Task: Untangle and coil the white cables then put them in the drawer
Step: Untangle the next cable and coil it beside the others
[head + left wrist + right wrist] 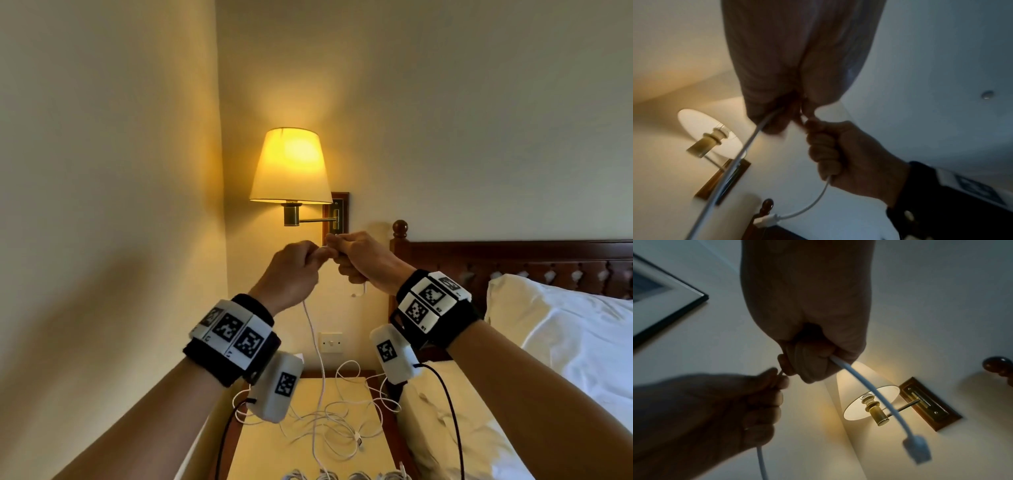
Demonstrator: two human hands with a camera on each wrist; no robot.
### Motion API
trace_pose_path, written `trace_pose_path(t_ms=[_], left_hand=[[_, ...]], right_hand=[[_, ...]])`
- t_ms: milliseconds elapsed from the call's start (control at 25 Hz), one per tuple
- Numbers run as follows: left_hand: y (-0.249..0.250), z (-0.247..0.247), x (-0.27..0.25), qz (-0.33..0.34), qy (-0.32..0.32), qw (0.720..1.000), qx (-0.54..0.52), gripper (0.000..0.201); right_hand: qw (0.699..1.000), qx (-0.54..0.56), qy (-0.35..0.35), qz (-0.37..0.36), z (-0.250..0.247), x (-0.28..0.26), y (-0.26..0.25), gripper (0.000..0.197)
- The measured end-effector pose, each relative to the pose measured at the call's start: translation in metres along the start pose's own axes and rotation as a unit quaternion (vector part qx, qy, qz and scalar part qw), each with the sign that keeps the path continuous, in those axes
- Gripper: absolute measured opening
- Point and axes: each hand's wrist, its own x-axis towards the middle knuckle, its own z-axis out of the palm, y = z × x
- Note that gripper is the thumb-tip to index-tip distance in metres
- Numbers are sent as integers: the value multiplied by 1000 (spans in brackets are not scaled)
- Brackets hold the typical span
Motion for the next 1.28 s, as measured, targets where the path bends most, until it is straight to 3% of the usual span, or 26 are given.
trace_pose_path(t_ms=[120,200,360,440,560,640,760,880,960,1040,1080,1160,1280], left_hand=[[-13,-4,4,20,119,992,39,24],[-30,-15,7,-27,172,984,29,24],[-39,-13,8,-48,182,982,22,27],[-38,-12,8,-48,187,981,8,27],[-41,-13,7,-20,173,985,2,26],[-45,-9,6,6,162,987,-21,26],[-62,10,-7,6,80,995,-62,27],[-78,35,-36,-122,-48,980,-148,32],[-64,42,-53,-167,-205,954,-144,39],[-37,36,-51,-131,-303,941,-75,44],[-23,30,-45,-87,-288,952,-56,44],[0,14,-30,29,-169,984,-42,42],[12,-4,-9,138,-4,990,-9,39]], right_hand=[[999,43,-8,20,-5,-7,3,39],[995,88,-7,43,-10,-16,9,40],[984,170,-23,48,-7,-21,17,39],[971,225,-63,47,-6,-21,18,37],[947,290,-132,24,-7,-23,21,31],[937,322,-134,3,-5,-22,21,31],[925,374,-66,-36,-8,-20,17,33],[910,411,32,-49,-22,-17,12,36],[929,363,64,-40,-26,-16,13,35],[967,243,75,-25,-21,-15,18,33],[979,186,75,-22,-17,-16,22,31],[991,114,70,-30,-9,-19,27,29],[994,74,54,-61,-7,-22,27,31]])
